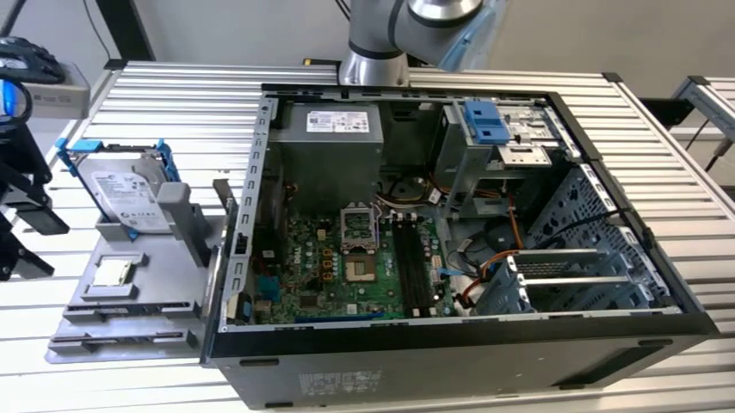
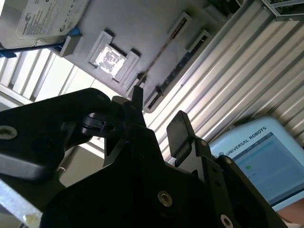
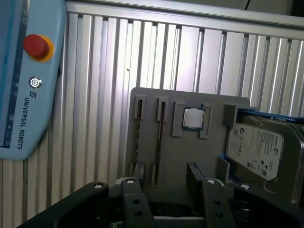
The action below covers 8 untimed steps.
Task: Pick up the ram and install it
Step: 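Pick up the ram and move it above insertion slot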
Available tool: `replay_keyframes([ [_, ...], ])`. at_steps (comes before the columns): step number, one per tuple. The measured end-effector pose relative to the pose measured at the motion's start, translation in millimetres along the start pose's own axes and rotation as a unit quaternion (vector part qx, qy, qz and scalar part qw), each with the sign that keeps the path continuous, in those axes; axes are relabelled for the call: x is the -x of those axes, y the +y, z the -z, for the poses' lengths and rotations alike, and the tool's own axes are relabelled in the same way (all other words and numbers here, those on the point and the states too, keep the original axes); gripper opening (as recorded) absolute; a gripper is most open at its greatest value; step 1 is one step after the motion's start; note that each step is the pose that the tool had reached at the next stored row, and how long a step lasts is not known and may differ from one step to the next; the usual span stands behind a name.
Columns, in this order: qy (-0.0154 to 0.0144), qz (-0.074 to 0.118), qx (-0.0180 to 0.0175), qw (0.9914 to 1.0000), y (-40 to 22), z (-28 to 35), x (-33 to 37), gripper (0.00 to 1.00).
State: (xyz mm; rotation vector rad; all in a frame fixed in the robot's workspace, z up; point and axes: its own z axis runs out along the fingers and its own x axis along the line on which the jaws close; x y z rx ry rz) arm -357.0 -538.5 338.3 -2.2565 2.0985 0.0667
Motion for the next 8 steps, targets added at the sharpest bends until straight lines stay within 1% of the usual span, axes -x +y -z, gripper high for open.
replay_keyframes([
  [3,0.0000,0.000,0.0000,1.00000,0.2,-4.4,-1.9,1.00],
  [8,0.0000,0.000,0.0001,1.00000,0.5,-9.5,-6.3,1.00],
])
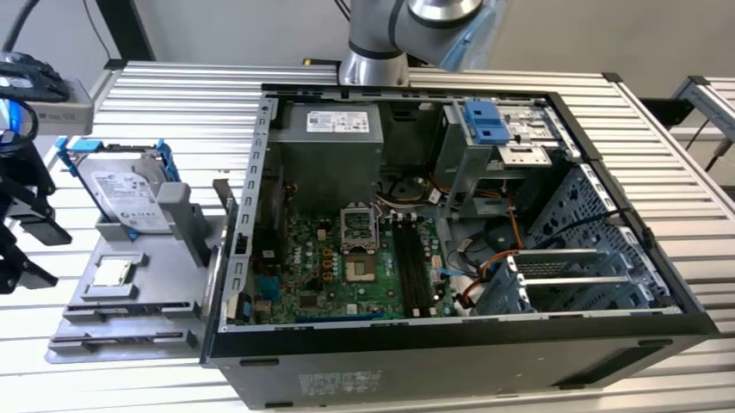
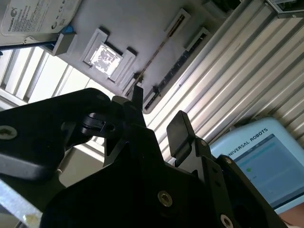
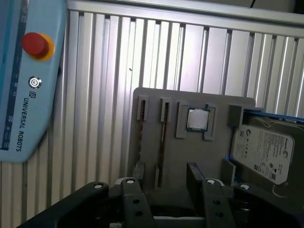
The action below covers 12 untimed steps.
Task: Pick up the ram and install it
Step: 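Pick up the ram and move it above insertion slot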
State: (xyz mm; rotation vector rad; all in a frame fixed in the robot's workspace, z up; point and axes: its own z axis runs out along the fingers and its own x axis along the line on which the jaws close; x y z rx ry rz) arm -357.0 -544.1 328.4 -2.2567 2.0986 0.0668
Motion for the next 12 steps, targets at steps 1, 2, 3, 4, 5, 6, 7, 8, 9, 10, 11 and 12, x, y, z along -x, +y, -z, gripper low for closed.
replay_keyframes([
  [1,0.0004,0.000,0.0000,1.00000,0.1,-1.2,-0.3,1.00],
  [2,0.0015,0.000,0.0000,1.00000,0.1,-2.3,-0.6,1.00],
  [3,0.0026,0.000,0.0000,1.00000,0.1,-3.2,-0.8,1.00],
  [4,0.0035,0.000,-0.0001,0.99999,0.1,-4.6,-0.9,1.00],
  [5,0.0041,0.000,-0.0004,0.99999,0.1,-6.0,-1.1,1.00],
  [6,0.0051,0.000,-0.0005,0.99999,0.2,-7.3,-1.2,1.00],
  [7,0.0070,0.000,-0.0004,0.99998,0.2,-8.7,-1.3,1.00],
  [8,0.0092,0.000,-0.0002,0.99996,0.2,-9.6,-1.4,1.00],
  [9,0.0124,0.000,0.0000,0.99992,0.2,-11.2,-1.5,1.00],
  [10,0.0141,0.000,0.0000,0.99990,0.2,-12.2,-1.6,1.00],
  [11,0.0157,-0.001,0.0001,0.99988,0.2,-13.3,-1.7,1.00],
  [12,0.0166,-0.002,0.0001,0.99986,0.2,-14.5,-1.8,1.00],
])
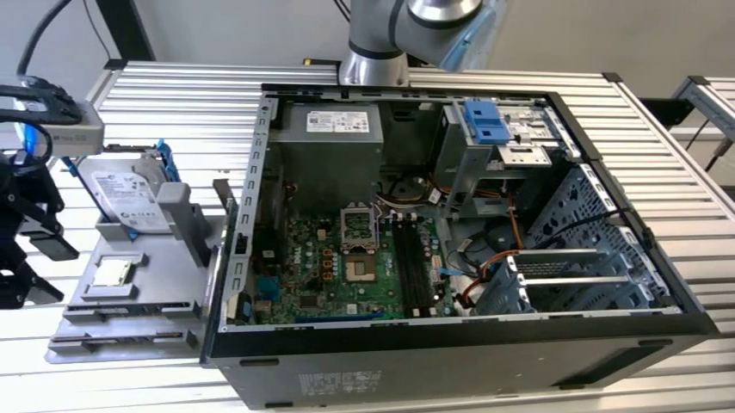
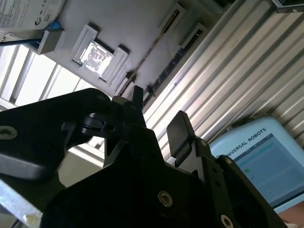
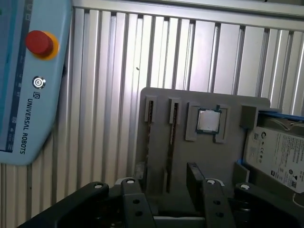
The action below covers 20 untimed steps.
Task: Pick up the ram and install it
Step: 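Pick up the ram and move it above insertion slot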
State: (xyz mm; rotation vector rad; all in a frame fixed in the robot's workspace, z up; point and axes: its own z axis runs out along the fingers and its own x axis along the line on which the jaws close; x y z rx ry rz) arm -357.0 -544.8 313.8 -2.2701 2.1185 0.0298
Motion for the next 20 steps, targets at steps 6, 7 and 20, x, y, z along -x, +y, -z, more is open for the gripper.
replay_keyframes([
  [6,0.0004,0.000,-0.0007,1.00000,0.1,-9.5,-0.3,1.00],
  [7,0.0003,-0.001,-0.0004,1.00000,0.2,-12.1,-0.4,1.00],
  [20,0.0003,-0.005,0.0001,0.99998,0.9,-34.0,-7.5,1.00],
])
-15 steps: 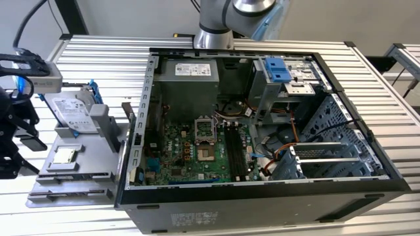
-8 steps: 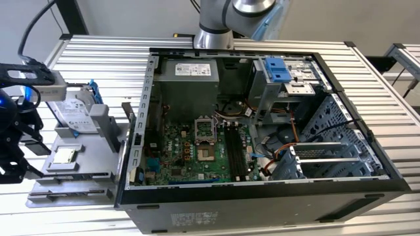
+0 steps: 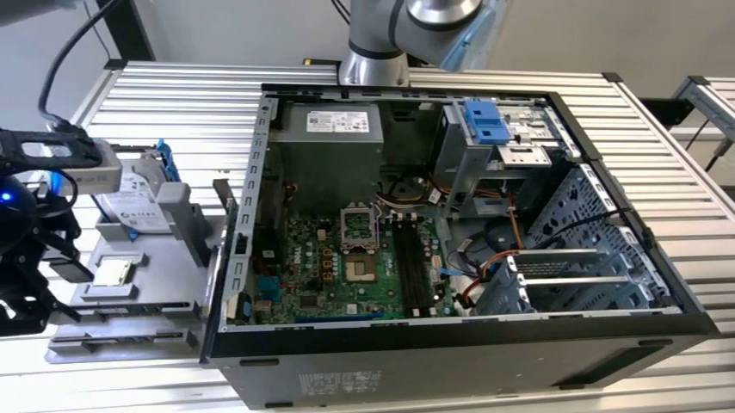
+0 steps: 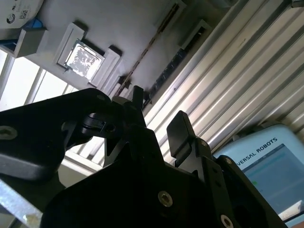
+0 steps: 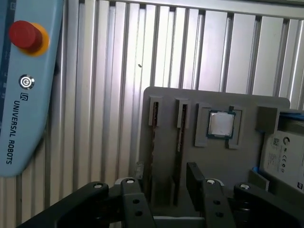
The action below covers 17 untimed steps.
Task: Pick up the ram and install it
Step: 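Pick up the ram and move it above insertion slot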
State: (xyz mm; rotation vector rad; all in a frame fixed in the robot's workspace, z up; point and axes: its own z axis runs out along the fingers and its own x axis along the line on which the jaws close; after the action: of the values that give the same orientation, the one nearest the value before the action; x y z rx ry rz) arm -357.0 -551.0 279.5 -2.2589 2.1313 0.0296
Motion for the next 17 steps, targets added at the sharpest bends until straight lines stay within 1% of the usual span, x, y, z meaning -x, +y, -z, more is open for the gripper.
replay_keyframes([
  [2,0.0001,-0.003,-0.0001,1.00000,0.2,-2.9,-0.8,1.00],
  [17,0.0002,-0.003,-0.0009,1.00000,0.5,-26.0,-2.6,1.00],
])
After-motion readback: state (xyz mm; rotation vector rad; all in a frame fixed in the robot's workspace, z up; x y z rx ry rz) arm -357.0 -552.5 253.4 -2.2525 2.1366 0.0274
